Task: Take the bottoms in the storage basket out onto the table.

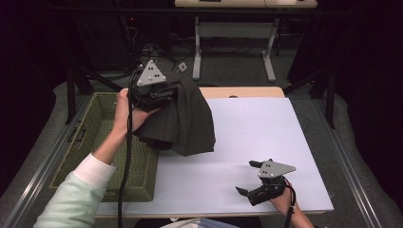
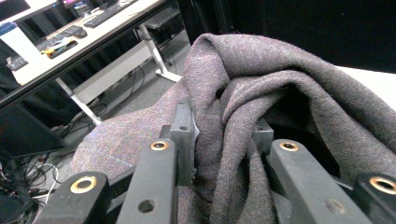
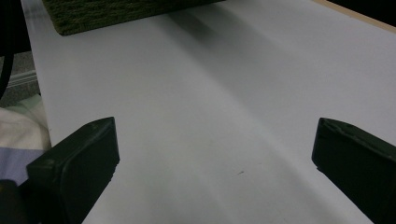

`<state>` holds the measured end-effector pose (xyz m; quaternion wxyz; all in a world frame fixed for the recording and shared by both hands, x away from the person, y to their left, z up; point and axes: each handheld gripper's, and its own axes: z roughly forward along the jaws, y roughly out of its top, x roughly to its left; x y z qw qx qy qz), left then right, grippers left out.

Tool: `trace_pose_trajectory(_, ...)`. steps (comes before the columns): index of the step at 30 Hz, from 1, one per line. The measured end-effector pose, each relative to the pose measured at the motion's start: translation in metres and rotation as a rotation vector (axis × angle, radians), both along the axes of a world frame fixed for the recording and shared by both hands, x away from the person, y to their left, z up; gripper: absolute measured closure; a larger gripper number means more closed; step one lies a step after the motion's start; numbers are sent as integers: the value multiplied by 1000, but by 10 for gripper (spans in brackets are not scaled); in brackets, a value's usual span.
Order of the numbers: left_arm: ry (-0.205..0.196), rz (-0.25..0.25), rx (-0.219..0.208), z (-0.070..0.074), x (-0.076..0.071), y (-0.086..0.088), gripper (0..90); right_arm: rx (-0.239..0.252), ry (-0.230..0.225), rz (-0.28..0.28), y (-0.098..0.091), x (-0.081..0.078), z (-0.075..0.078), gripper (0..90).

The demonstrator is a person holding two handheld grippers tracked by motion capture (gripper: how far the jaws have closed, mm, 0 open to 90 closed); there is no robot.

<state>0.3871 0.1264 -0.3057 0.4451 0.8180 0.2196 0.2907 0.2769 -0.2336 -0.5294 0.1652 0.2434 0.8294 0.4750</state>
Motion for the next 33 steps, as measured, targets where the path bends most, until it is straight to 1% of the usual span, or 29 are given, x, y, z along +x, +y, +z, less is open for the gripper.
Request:
trace_pose_trajectory(15,12,-21,15,-7,4,-12,720,-3,2,-1,0,0,0,4)
trace_pose_trajectory(22,19,-44,6,-9,4,-21,719,-1,1,-2,0,0,0,4)
trace_pose_trajectory(27,41,-65,20,-15,6,-30,719,-1,1,-1,0,0,0,4)
trace_pose_trajectory(30,65,-80,31,-23,10,-36,719,-2,1,-1,-1,-1,0,4)
trace_pose_trajectory(33,82,-85,37,-29,13,-40,718,1,0,-3,-1,-1,0,4)
